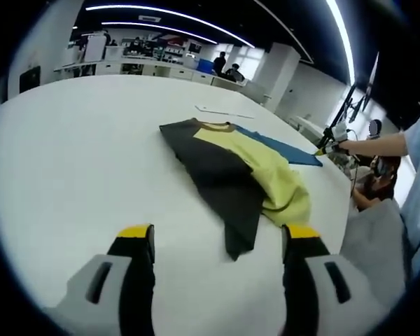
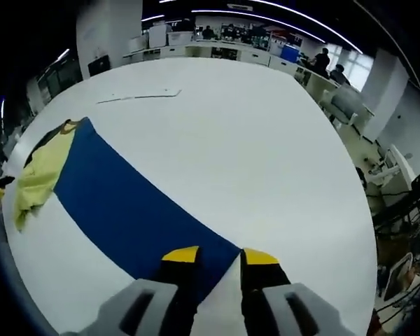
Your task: Fold the garment on the visible template until the final outline fits inside the template.
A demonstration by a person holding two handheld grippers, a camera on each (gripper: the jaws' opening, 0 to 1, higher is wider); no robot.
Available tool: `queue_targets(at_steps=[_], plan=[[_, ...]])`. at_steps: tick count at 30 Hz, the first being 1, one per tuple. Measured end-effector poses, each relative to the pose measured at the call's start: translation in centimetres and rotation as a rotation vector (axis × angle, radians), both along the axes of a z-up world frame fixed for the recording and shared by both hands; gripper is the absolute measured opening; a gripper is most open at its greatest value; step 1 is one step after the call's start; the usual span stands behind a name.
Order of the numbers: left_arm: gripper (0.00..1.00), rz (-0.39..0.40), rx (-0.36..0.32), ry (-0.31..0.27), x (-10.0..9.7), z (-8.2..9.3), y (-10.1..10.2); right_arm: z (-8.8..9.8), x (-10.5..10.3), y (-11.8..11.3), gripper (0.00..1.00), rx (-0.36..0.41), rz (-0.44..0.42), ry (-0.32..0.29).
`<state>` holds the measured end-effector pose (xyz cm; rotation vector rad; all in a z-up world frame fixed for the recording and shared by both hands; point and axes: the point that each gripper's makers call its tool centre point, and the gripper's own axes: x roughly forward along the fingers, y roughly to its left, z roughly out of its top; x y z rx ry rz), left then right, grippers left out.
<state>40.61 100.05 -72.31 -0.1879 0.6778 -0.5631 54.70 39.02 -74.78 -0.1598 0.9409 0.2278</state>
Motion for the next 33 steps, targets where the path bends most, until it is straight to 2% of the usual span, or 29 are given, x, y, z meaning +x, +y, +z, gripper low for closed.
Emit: queue_targets(at_steps=[4, 7, 9, 10, 17, 20, 30, 33], plan=[[0.71, -0.004, -0.006, -0.008, 0.1, 0.2, -0.1, 0.7, -0.6, 2.3, 0.49, 0.094, 0.060, -0.053], [0.71, -0.010, -0.008, -0.013, 0.1, 0.4, -0.3, 1.0, -1.3, 3.1, 0.59, 0.101, 0.085, -0.059], [0.71, -0.015, -0.007, -0.015, 0.0, 0.4, -0.3, 1.7, -1.3, 3.8, 0.67, 0.127, 0.085, -0.098], [0.71, -0.018, -0.007, -0.016, 0.0, 0.4, -0.3, 2.3, -1.2, 4.7, 0.71, 0.164, 0.102, -0.131], [0.71, -0.026, -0.013, -0.029, -0.3, 0.7, -0.4, 5.1, -1.5, 6.4, 0.94, 0.179, 0.138, -0.235], [0.71, -0.033, -0.010, -0.033, -0.5, 0.7, -0.5, 5.8, -2.1, 7.5, 1.00, 0.201, 0.154, -0.255], [0.67, -0.071, -0.006, -0.047, -1.2, 0.7, -1.3, 7.0, -5.2, 10.4, 1.00, 0.229, 0.212, -0.278], [0.63, -0.090, 0.005, -0.053, -1.4, 0.5, -1.8, 7.1, -6.3, 10.9, 0.99, 0.230, 0.224, -0.278]])
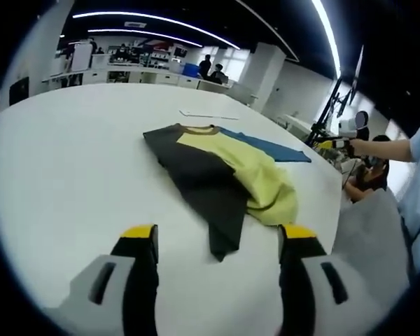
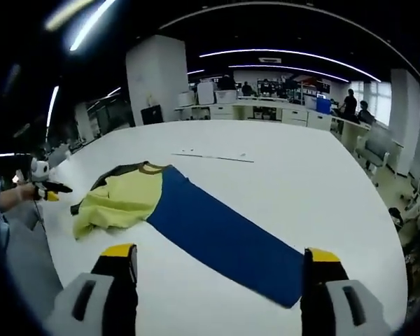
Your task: Fold the garment on the visible template until the final outline fits inside the template.
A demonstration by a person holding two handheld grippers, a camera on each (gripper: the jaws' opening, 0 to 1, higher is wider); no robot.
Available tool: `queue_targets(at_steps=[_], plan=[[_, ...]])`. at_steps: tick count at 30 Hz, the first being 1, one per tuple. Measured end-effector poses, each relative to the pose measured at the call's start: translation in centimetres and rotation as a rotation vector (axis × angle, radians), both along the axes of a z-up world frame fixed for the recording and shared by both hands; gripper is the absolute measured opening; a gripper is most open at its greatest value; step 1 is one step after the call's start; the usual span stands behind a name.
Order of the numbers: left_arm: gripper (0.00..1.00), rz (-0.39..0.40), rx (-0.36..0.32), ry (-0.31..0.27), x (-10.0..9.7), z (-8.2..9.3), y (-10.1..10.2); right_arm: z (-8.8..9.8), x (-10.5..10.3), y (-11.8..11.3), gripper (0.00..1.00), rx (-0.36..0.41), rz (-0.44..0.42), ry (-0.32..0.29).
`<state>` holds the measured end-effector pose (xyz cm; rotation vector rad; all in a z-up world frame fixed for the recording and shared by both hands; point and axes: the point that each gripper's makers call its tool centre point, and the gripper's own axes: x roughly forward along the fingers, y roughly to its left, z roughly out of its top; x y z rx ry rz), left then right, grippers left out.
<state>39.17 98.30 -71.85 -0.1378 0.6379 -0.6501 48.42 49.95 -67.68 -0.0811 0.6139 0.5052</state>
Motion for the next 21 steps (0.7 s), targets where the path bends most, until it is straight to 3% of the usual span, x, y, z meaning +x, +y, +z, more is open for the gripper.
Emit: queue_targets(at_steps=[5, 13, 16, 21], plan=[[0.56, -0.025, 0.007, -0.015, -0.2, 0.0, -0.9, 0.3, -1.2, 0.1, 0.98, 0.000, 0.001, 0.000], [0.35, -0.128, 0.138, -0.086, -0.2, -0.4, -3.1, 0.7, -2.5, -0.1, 0.96, 0.011, -0.017, -0.004], [0.33, -0.169, 0.209, -0.105, -0.2, -0.9, -4.0, 0.5, -3.0, -0.3, 0.94, 0.016, -0.025, 0.007], [0.30, -0.197, 0.240, -0.103, 0.2, -1.5, -5.2, 0.8, -3.4, -0.6, 0.94, 0.019, -0.035, 0.007]])
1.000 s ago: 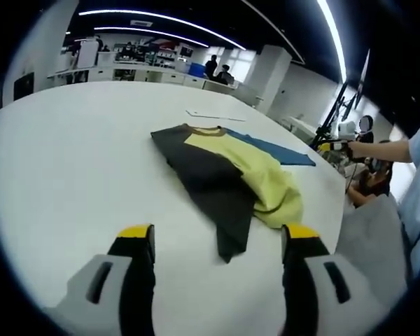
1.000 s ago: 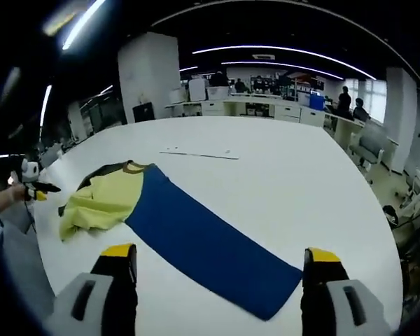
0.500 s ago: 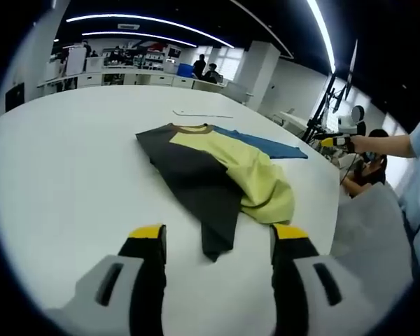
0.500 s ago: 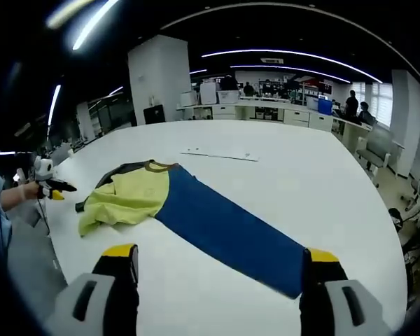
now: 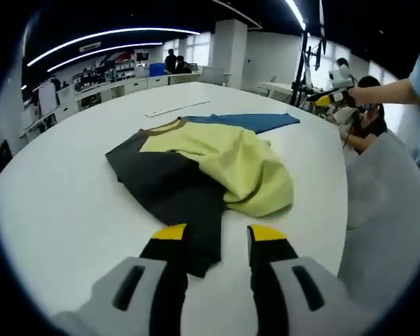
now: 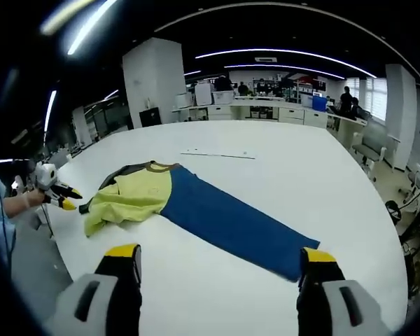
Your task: Fold the garment on the visible template until the final outline fits inside the template.
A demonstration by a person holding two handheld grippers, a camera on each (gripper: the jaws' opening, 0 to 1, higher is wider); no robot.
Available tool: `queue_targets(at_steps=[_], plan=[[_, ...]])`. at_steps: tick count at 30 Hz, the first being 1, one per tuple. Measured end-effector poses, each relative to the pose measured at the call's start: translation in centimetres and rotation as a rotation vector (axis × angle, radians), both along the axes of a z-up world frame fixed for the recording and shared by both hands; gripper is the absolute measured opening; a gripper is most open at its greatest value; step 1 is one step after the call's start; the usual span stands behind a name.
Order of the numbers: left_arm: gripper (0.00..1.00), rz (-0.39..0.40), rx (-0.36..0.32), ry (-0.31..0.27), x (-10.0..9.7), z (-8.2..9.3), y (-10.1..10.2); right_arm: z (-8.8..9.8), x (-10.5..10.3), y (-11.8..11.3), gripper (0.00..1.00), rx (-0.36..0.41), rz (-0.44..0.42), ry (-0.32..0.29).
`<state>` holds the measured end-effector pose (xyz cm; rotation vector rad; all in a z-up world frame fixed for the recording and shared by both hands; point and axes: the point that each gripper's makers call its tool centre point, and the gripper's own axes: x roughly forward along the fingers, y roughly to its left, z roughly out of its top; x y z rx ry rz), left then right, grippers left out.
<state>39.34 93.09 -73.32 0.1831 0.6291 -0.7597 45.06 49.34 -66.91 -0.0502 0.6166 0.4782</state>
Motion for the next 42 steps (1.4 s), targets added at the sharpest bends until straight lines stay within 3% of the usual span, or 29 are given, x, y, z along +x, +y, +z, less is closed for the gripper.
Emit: queue_targets(at_steps=[7, 11, 19, 22, 29, 33, 38, 42], plan=[[0.26, -0.031, 0.041, 0.003, 1.0, -0.6, -0.6, 1.0, -0.4, 0.5, 0.98, 0.003, 0.031, -0.012], [0.25, -0.045, 0.082, 0.008, 1.3, -1.0, -0.9, 1.7, -1.2, 2.2, 1.00, 0.043, 0.081, -0.019], [0.17, -0.068, 0.160, -0.010, 2.2, -2.1, -1.5, 1.4, -3.4, 4.7, 0.99, 0.057, 0.121, -0.015], [0.17, -0.072, 0.239, -0.046, 2.8, -2.5, -1.5, 1.3, -4.2, 5.0, 0.97, 0.037, 0.137, -0.020], [0.17, -0.044, 0.242, -0.033, 3.4, -3.2, -2.1, 1.3, -5.3, 4.7, 0.96, 0.035, 0.125, -0.020], [0.11, -0.013, 0.226, -0.017, 3.8, -3.3, -1.7, 1.7, -5.4, 4.4, 0.94, 0.038, 0.107, -0.038], [0.00, 0.029, 0.171, 0.007, 3.9, -2.9, -1.3, 1.8, -5.5, 4.4, 0.93, 0.046, 0.099, -0.040], [0.00, 0.081, 0.083, 0.021, 3.9, -1.7, -0.9, 1.5, -5.6, 4.7, 0.92, 0.043, 0.106, -0.031]])
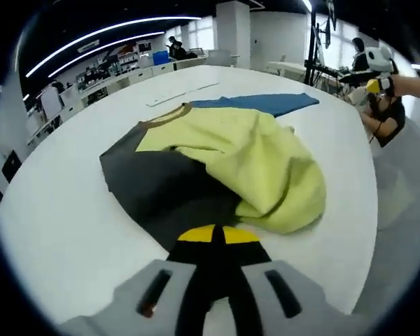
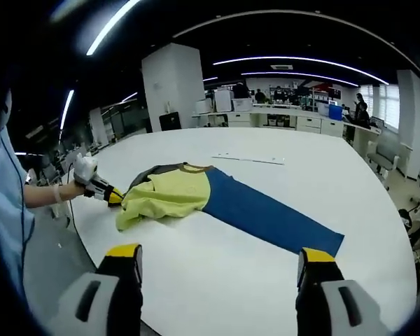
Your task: Fold the garment on the visible template until the final outline fits inside the template.
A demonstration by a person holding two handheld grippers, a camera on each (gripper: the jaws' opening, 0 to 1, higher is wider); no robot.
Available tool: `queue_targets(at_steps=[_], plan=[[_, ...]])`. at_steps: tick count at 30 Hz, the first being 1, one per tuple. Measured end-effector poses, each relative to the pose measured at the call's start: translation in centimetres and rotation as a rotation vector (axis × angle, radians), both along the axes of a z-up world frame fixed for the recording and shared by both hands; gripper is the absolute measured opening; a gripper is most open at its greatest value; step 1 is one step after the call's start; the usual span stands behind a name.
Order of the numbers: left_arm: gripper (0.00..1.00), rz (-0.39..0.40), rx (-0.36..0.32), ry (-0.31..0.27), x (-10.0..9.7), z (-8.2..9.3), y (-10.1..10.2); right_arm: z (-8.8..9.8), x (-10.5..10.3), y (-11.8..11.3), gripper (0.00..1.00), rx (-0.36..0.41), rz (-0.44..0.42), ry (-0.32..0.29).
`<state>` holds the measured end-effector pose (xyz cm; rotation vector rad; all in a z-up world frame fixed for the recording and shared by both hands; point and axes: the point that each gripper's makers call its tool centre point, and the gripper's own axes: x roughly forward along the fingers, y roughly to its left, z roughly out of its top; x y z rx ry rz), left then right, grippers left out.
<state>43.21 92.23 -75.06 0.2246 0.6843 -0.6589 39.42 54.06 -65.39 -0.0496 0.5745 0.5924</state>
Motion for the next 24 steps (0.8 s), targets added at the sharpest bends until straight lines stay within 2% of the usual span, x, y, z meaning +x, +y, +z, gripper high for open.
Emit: queue_targets(at_steps=[1, 4, 9, 11, 17, 24], plan=[[0.00, 0.011, -0.020, -0.001, 0.0, 0.3, 0.2, 0.0, 0.0, 0.1, 0.92, -0.001, 0.002, 0.001], [0.00, 0.078, -0.145, 0.004, 0.3, 1.8, 1.1, 0.0, -0.1, 0.3, 0.92, 0.005, 0.006, 0.001], [0.00, 0.184, -0.233, -0.012, 0.8, 4.0, 4.5, -0.3, -0.1, 0.5, 0.91, 0.007, 0.007, 0.007], [0.00, 0.195, -0.230, -0.016, 0.8, 4.3, 5.5, -0.5, -0.2, 0.5, 0.91, 0.008, 0.005, 0.013], [0.00, 0.292, -0.274, -0.008, 1.4, 4.6, 8.7, -0.7, -0.3, 0.8, 0.91, 0.008, 0.009, 0.018], [0.00, 0.369, -0.271, 0.044, 1.7, 2.8, 11.8, -0.7, -0.5, 0.5, 0.90, 0.006, 0.004, 0.023]])
